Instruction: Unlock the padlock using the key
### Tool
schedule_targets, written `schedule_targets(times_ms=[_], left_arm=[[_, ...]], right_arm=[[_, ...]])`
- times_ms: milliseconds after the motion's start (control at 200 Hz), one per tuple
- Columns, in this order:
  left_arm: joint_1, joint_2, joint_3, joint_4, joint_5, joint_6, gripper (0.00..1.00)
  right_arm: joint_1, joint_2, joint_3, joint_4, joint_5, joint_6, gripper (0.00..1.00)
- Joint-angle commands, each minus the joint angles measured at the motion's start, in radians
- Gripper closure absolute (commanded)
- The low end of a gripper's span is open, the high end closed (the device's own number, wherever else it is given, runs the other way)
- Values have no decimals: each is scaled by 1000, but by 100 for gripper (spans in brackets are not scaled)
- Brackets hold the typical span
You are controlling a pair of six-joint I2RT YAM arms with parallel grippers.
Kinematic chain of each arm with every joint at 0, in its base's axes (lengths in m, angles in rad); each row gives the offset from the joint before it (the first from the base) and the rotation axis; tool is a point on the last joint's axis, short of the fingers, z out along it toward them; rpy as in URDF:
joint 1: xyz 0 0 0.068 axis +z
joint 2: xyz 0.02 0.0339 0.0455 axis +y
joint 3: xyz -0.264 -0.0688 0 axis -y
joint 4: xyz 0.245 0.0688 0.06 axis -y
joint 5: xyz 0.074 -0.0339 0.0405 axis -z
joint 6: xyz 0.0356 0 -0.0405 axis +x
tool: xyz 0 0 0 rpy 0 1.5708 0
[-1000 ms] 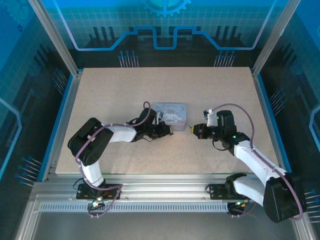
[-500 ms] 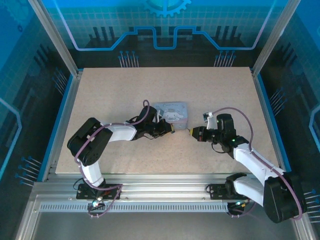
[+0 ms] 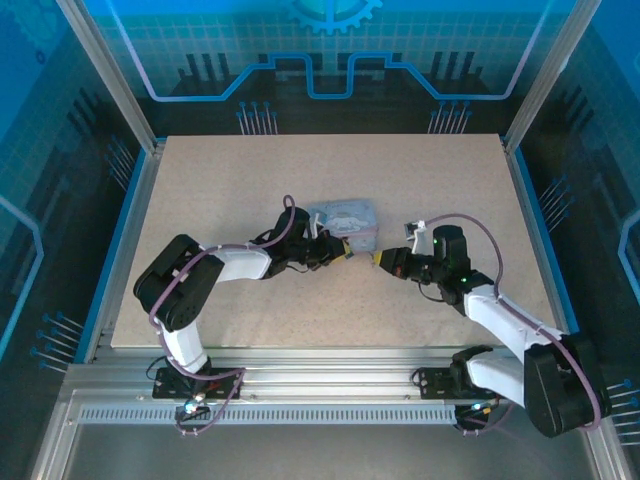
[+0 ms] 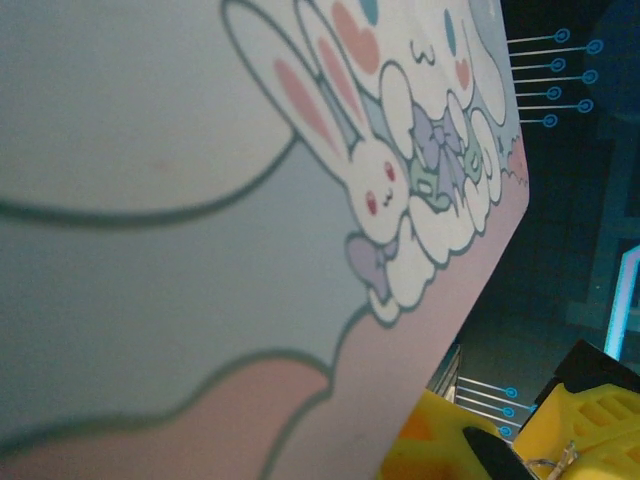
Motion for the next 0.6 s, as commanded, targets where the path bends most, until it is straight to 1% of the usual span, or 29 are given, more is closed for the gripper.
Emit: schedule_targets(times_ms=[0,50,70,240,595], left_arm=[[9,-8,-2,65,54,-31,100],[10,-7,-4,76,58,-38,100],[10,-7,-6,81,60,-41,100],[16,-9,-5,85,70,-47,100],[20,-7,-13,106,82,-60,100]], right_arm=[[-2,14,-17,86,-45,88,100],[-1,18,-24,90,-45,113,100],[-2,20,-27,122,-45,122,100],[-2,56,-58,192,-43,190,100],[9,216,-74,382,-76,276,100]])
